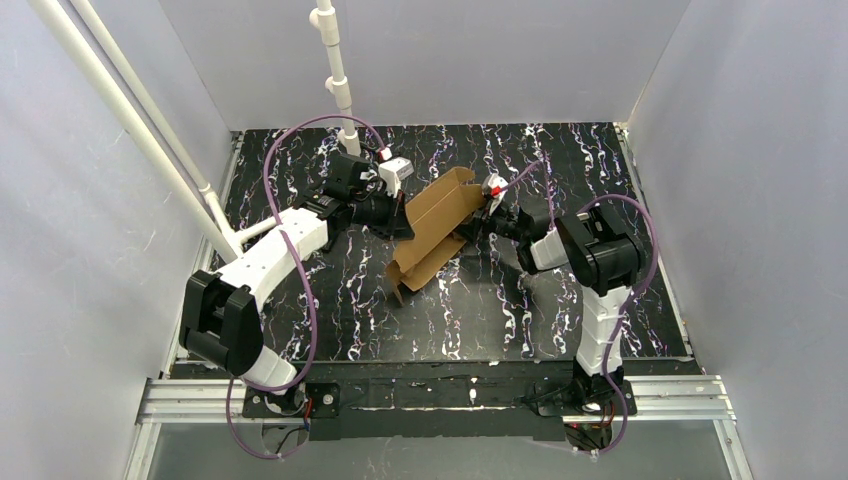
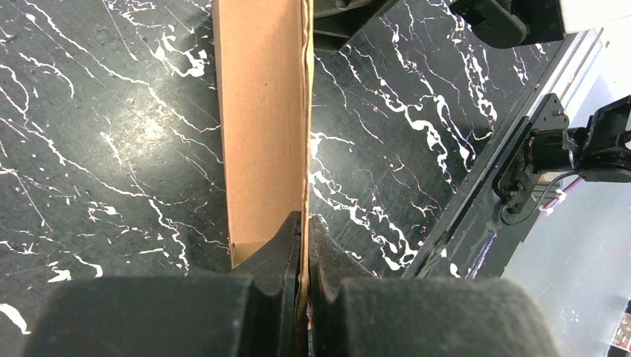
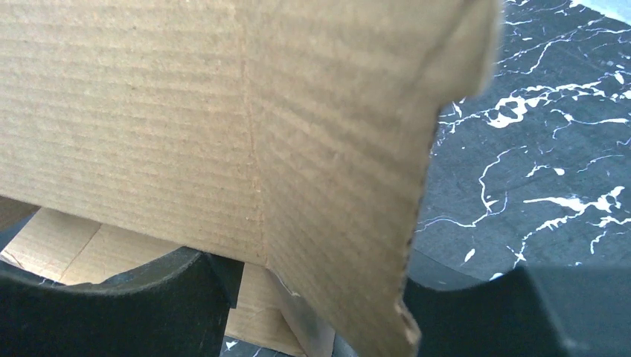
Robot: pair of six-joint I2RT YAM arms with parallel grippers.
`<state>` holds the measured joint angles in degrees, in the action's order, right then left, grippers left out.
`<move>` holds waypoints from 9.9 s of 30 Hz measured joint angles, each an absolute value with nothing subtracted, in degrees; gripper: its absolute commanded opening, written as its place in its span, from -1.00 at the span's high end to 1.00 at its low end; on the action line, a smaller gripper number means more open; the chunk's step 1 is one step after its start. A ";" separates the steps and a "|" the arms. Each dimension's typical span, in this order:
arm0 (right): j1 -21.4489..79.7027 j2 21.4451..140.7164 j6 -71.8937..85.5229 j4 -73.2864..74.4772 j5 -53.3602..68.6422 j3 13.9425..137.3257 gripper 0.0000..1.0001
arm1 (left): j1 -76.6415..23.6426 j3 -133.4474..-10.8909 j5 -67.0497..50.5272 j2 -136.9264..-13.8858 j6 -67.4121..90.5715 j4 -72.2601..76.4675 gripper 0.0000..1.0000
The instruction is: Fold the paper box
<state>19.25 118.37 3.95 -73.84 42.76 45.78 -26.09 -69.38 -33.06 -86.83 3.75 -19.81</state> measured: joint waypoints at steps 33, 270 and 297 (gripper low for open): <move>15.84 117.08 4.95 -66.48 52.51 50.06 0.14 | -25.17 -69.38 -33.43 -86.91 3.84 -21.02 1.00; 12.10 99.13 -0.10 10.15 7.01 63.18 0.58 | -28.58 -70.72 -31.66 -98.00 30.26 -6.07 1.00; 22.35 98.54 -38.92 11.68 20.91 61.34 -0.14 | -28.27 -80.68 -36.10 -103.50 18.46 -16.80 1.00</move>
